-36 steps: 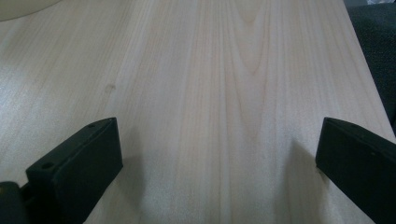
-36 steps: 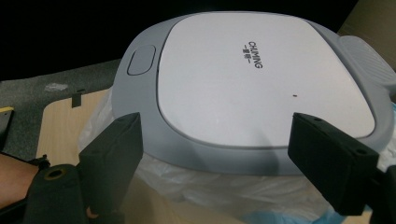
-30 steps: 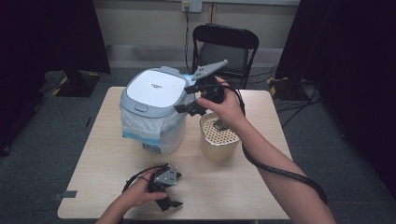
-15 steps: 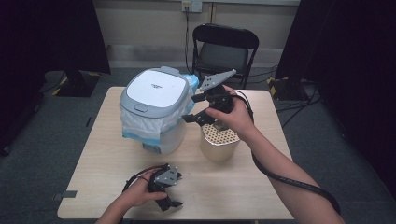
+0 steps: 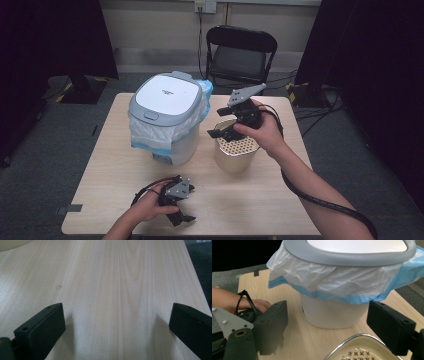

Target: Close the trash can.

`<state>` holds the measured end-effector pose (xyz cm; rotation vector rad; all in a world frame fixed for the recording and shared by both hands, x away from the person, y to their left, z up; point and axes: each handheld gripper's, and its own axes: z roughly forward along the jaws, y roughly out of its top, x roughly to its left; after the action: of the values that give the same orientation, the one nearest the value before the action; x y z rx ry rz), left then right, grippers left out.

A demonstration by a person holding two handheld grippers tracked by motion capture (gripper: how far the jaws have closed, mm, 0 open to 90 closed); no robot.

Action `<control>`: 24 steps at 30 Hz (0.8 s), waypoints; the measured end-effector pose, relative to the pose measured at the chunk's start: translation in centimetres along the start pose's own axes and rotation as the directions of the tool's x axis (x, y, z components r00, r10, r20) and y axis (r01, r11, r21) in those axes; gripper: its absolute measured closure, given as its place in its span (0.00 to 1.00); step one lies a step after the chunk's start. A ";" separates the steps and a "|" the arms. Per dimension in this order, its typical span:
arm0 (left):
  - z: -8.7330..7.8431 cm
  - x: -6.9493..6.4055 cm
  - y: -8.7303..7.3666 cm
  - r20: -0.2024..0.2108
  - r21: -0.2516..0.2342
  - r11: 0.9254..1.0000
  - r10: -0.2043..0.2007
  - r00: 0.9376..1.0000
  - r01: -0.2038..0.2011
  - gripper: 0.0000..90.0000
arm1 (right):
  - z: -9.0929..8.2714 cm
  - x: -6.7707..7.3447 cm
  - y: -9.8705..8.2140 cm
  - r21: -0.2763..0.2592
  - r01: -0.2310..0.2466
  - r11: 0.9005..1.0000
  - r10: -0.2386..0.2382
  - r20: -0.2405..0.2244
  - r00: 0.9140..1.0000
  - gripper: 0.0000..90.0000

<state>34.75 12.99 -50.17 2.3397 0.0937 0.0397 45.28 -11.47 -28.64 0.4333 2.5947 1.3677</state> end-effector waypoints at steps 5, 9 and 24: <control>0.0 0.0 0.0 0.000 0.001 1.000 0.000 1.000 0.000 0.00 | -0.4 0.2 -1.2 0.002 -0.006 1.000 0.006 0.005 1.000 0.19; 0.0 0.0 0.0 0.000 0.000 1.000 0.001 1.000 -0.001 0.00 | -0.6 0.3 -1.9 0.003 -0.007 1.000 0.007 0.005 1.000 0.19; 0.0 0.0 0.0 0.000 -0.002 1.000 0.001 1.000 -0.001 0.00 | -1.7 0.2 -4.8 0.013 -0.030 0.999 0.030 0.015 0.999 0.19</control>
<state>34.76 12.98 -50.20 2.3374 0.0922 0.0401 43.83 -15.28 -31.66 0.4842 2.5968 1.3529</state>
